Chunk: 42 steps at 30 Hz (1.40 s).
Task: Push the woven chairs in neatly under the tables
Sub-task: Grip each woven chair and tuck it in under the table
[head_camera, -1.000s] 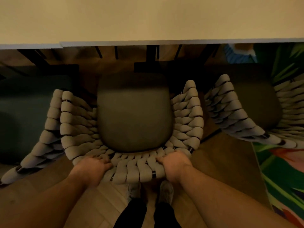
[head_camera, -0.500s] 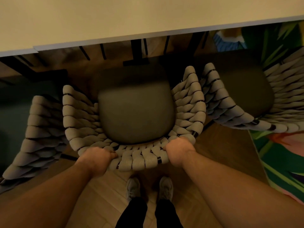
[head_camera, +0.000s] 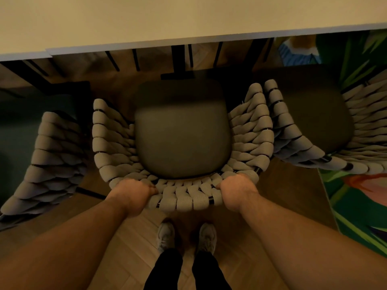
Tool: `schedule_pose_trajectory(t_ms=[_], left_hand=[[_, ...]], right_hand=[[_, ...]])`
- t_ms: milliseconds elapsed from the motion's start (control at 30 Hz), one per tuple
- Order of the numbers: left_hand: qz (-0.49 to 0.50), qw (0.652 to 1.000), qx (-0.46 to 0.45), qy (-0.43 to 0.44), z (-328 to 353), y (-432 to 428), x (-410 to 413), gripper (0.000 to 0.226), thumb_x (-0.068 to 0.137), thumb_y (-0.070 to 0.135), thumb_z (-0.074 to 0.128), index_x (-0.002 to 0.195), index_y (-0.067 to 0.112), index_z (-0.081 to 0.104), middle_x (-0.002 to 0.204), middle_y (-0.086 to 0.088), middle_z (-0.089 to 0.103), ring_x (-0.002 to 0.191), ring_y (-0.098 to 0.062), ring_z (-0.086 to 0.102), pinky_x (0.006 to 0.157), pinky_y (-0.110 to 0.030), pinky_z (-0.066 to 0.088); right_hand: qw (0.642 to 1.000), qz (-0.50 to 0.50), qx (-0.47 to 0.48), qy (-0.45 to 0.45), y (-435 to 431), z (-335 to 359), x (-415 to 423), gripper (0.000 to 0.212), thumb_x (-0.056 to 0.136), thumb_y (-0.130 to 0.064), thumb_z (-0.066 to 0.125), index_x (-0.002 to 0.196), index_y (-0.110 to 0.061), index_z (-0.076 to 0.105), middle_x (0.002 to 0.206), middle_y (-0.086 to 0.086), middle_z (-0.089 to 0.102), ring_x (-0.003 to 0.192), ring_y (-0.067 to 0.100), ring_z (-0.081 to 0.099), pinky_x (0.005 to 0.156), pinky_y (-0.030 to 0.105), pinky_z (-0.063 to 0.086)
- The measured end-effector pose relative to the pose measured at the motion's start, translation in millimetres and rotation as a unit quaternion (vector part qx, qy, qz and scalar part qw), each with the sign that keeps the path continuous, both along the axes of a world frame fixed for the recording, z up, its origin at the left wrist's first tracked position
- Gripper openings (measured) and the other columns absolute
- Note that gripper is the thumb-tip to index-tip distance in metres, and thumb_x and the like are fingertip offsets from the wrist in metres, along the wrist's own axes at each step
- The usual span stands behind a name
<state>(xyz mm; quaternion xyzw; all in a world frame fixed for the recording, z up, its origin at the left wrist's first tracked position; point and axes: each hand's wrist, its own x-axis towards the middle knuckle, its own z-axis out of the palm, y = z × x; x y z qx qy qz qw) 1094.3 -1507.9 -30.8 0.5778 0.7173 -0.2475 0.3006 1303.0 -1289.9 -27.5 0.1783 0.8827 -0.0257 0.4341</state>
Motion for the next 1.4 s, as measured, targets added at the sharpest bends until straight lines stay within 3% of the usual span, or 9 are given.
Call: schedule_pose_trajectory(t_ms=[433,567,800,867,933,1033,1100,1233,1400], left_hand=[[0.026,0.999,-0.017,0.017,11,13,5,0.057,0.106,0.026,0.052,0.158,0.046,0.04,0.154,0.012,0.052,0.129,-0.014,0.058,0.101,-0.032,0.048],[0.041,0.998,-0.018,0.039,7,10,9,0.056,0.105,0.027,0.054,0.156,0.048,0.042,0.158,0.013,0.049,0.137,-0.016,0.054,0.108,-0.038,0.044],[0.107,0.993,0.015,0.042,15,-5,21,0.061,0.098,0.025,0.062,0.156,0.034,0.046,0.165,0.004,0.042,0.151,-0.021,0.039,0.129,-0.048,0.017],[0.126,0.992,0.015,0.021,24,-13,23,0.07,0.097,0.023,0.06,0.162,0.031,0.038,0.171,0.002,0.032,0.158,-0.022,0.028,0.131,-0.048,0.009],[0.154,0.988,0.019,-0.001,39,-20,25,0.078,0.097,0.021,0.06,0.167,0.029,0.028,0.175,0.001,0.023,0.161,-0.022,0.019,0.131,-0.045,0.007],[0.198,0.979,0.036,-0.043,65,-35,24,0.077,0.099,0.023,0.06,0.168,0.029,0.026,0.176,0.001,0.021,0.162,-0.022,0.017,0.13,-0.042,0.016],[0.222,0.972,0.062,-0.049,77,-54,19,0.074,0.098,0.028,0.062,0.165,0.031,0.032,0.173,0.002,0.027,0.159,-0.022,0.023,0.129,-0.043,0.021],[0.322,0.943,0.083,-0.011,92,-114,-8,0.086,0.093,0.037,0.069,0.167,0.034,0.024,0.175,0.001,0.023,0.162,-0.026,0.016,0.131,-0.049,0.016],[0.402,0.91,0.089,0.043,119,-208,-58,0.093,0.093,0.04,0.073,0.169,0.031,0.02,0.176,-0.001,0.019,0.162,-0.029,0.016,0.13,-0.048,0.02]], right_hand=[[1.0,0.005,0.002,-0.005,8,-7,0,0.036,0.101,-0.021,0.063,0.137,-0.027,0.066,0.129,0.005,0.068,0.123,0.028,0.061,0.112,0.05,0.046],[1.0,-0.005,0.002,0.003,5,-10,3,0.038,0.1,-0.022,0.065,0.137,-0.028,0.065,0.127,0.003,0.069,0.122,0.027,0.062,0.117,0.052,0.041],[0.999,-0.034,-0.026,0.032,1,10,10,0.035,0.096,-0.026,0.067,0.131,-0.031,0.063,0.122,0.0,0.066,0.123,0.025,0.058,0.124,0.053,0.031],[0.997,-0.069,-0.037,0.014,-3,21,6,0.034,0.095,-0.031,0.069,0.129,-0.03,0.064,0.119,-0.001,0.066,0.119,0.022,0.06,0.119,0.05,0.039],[0.993,-0.105,-0.055,-0.009,-7,37,-6,0.029,0.095,-0.036,0.07,0.122,-0.029,0.067,0.11,-0.002,0.066,0.108,0.02,0.063,0.105,0.044,0.053],[0.992,-0.103,-0.069,-0.004,-12,64,-34,0.026,0.09,-0.04,0.072,0.113,-0.028,0.071,0.098,-0.004,0.067,0.093,0.019,0.066,0.088,0.04,0.06],[0.993,-0.093,-0.07,0.025,-20,83,-54,0.027,0.089,-0.043,0.072,0.113,-0.029,0.071,0.1,-0.004,0.068,0.094,0.018,0.066,0.086,0.04,0.06],[0.993,-0.068,-0.071,0.07,-51,120,-95,0.042,0.096,-0.047,0.069,0.134,-0.029,0.063,0.123,-0.002,0.067,0.112,0.021,0.063,0.099,0.043,0.055],[0.989,-0.047,-0.077,0.113,-104,152,-148,0.051,0.096,-0.045,0.069,0.142,-0.029,0.058,0.131,-0.001,0.066,0.123,0.023,0.062,0.112,0.049,0.048]])
